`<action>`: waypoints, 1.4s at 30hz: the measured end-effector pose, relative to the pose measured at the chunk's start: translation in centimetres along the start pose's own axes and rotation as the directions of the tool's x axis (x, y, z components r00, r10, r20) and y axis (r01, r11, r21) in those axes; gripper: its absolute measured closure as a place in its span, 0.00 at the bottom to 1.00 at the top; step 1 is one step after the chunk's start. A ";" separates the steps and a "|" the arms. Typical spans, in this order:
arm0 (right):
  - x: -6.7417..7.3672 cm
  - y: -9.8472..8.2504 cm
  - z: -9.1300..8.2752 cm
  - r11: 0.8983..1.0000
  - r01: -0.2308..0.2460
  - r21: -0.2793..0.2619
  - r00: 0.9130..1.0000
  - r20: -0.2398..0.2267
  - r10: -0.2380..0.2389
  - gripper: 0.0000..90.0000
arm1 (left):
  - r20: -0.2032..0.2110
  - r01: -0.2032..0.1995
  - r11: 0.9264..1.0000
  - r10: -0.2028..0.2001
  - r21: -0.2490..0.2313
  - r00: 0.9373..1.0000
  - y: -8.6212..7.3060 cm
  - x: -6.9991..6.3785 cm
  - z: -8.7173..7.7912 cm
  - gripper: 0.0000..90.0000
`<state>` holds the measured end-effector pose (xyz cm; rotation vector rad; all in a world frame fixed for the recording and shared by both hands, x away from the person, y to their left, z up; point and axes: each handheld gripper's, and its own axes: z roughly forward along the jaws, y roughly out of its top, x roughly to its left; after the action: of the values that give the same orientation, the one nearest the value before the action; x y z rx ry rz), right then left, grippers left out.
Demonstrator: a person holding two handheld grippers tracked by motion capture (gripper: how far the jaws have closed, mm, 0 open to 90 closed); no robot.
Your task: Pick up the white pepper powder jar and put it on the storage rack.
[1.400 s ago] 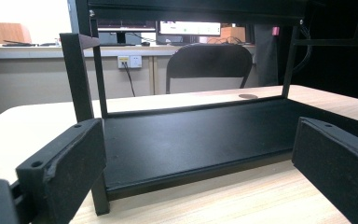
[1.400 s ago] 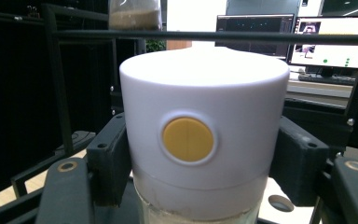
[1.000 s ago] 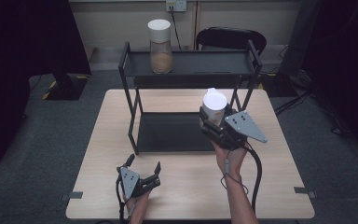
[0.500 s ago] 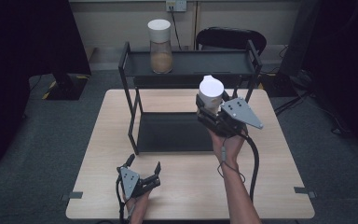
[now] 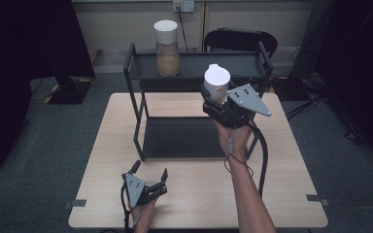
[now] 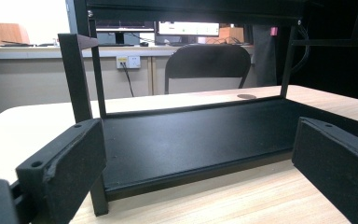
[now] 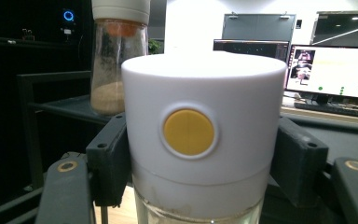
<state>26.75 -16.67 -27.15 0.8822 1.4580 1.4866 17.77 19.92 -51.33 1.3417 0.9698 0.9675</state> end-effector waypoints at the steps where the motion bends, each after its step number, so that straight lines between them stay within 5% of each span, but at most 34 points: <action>1: 0.0 0.3 0.2 1.000 0.002 0.001 1.000 0.000 -0.002 0.34 | -0.001 0.002 1.000 -0.002 0.000 1.000 0.0 0.0 0.0 0.03; 30: -0.9 5.0 3.7 1.000 -0.012 -0.013 1.000 0.009 0.012 0.34 | -0.001 -0.003 1.000 0.003 0.000 1.000 0.0 0.0 0.0 0.03; 42: -0.7 6.1 6.0 1.000 0.005 -0.006 0.999 0.051 -0.005 0.34 | 0.000 -0.003 1.000 0.003 0.000 1.000 0.0 0.0 0.0 0.03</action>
<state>31.95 -14.65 -20.64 0.9058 1.4172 1.4536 17.75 19.91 -51.33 1.3438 0.9676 0.9700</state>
